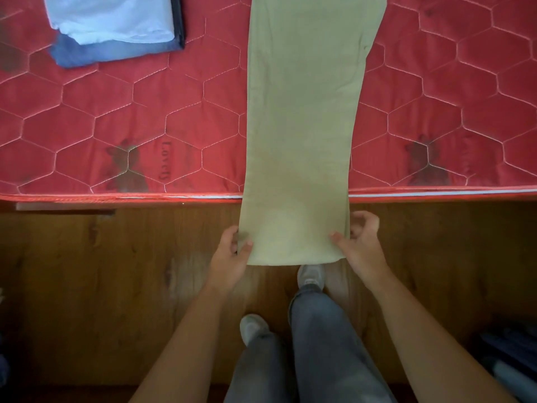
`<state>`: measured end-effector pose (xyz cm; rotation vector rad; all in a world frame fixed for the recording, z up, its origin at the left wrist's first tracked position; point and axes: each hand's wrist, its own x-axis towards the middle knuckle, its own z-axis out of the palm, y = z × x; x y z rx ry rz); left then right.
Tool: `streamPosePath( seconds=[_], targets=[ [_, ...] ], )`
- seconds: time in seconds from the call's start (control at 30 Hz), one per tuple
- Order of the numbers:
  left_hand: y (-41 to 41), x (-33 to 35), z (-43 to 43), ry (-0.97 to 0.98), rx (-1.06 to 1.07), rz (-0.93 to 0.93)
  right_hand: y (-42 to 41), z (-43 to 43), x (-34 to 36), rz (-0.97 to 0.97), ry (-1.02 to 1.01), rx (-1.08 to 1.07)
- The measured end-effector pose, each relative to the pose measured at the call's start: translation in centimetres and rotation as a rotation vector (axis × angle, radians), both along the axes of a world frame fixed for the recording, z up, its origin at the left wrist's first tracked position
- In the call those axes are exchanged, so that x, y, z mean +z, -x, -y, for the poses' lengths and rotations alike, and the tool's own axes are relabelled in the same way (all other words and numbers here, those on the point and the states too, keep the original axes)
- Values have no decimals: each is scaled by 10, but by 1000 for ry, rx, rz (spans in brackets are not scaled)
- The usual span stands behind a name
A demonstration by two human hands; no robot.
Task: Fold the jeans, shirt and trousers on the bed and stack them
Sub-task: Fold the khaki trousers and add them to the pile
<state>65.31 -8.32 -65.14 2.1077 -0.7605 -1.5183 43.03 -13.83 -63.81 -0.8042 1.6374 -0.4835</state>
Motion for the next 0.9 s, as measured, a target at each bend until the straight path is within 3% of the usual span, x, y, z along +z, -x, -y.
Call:
streamPosePath(
  seconds=[0.23, 0.4, 0.73, 0.9],
  targets=[
    [-4, 46, -13, -39, 69, -99, -1, -34, 28, -39, -75, -73],
    [-6, 59, -18, -66, 72, -68, -2, -50, 43, 6, -146, -34],
    [2, 63, -18, -66, 116, 76, 5, -57, 54, -116, -63, 59],
    [5, 66, -25, -83, -19, 145, 5, -71, 55, -124, -94, -18]
  ],
)
